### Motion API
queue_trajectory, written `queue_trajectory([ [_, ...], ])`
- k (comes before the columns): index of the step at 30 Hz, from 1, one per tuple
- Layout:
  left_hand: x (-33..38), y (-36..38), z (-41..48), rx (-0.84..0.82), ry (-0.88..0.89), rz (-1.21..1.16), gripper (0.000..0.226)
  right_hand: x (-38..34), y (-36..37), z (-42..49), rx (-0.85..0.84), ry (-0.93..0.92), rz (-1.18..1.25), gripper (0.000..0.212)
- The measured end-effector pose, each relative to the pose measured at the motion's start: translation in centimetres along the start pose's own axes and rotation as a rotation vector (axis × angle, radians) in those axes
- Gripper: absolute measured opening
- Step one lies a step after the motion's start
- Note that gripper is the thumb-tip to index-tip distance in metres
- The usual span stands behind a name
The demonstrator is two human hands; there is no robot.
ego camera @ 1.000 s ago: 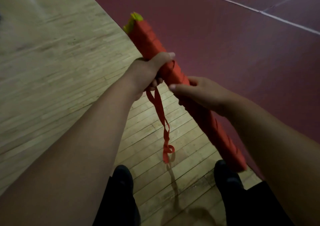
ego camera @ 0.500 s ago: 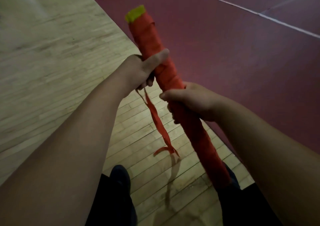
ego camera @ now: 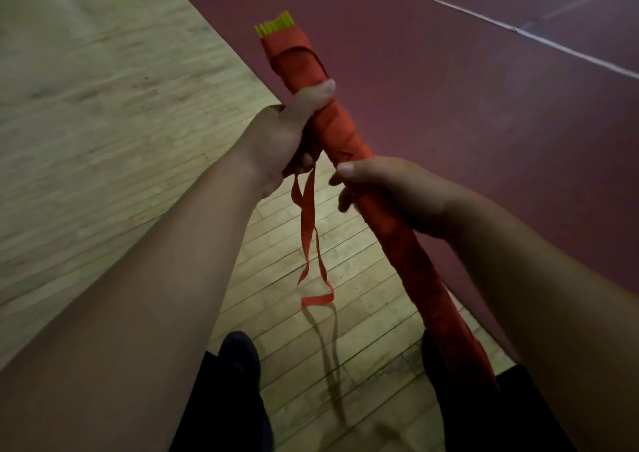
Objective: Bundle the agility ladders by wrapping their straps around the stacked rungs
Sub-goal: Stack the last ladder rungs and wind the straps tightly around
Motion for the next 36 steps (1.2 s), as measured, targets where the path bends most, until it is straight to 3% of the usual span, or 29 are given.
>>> queue_trajectory([
  [2,0.2,0.5,-0.3,-0.094,0.003,-0.119,0.071,-0.4,1.3,-0.8,-0.207,0.030,0.261,0.056],
  [4,0.5,0.5,-0.5,-0.110,0.021,-0.091,0.075,-0.9,2.3,-1.4,-0.319,0.063,0.350,0.049],
  [7,0.9,-0.7,-0.6,0.019,0.060,0.129,0.068,-0.7,1.5,-0.7,-0.105,0.076,0.150,0.032],
  [11,-0.8,-1.2,-0.5,0.158,-0.039,0.360,0.082,0.7,0.6,0.8,0.265,0.056,-0.353,0.040],
  [13,-2.1,-0.7,-0.7,0.147,-0.159,0.362,0.087,1.4,0.6,1.0,0.328,0.050,-0.544,0.049],
  [18,-2.5,0.1,-0.3,0.150,-0.289,0.187,0.086,1.3,0.4,1.1,0.428,-0.008,-0.673,0.066],
  [22,-2.3,0.3,-0.2,0.192,-0.325,0.177,0.078,1.4,0.8,1.1,0.521,-0.053,-0.760,0.074],
  [25,-2.2,0.2,-0.3,0.160,-0.267,0.109,0.067,1.4,0.3,1.5,0.398,-0.036,-0.711,0.064],
  [28,-0.9,-0.3,-0.4,0.131,-0.146,0.062,0.058,0.4,-0.4,0.9,0.174,-0.019,-0.339,0.045],
  [33,1.4,0.7,-1.5,-0.057,0.032,-0.146,0.040,0.5,0.3,-0.7,-0.256,0.114,0.172,0.059],
  [36,1.9,0.9,-1.7,-0.105,0.084,-0.138,0.042,0.2,0.7,-1.3,-0.368,0.109,0.304,0.058],
])
Point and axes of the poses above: each hand's wrist, its own z-axis towards the middle knuckle, its own y-axis out of the palm, x = y × z, the point moved 6 cm from there along z, towards the middle knuckle, and after that the axes turned 6 degrees about x, right-handed, at the moved point
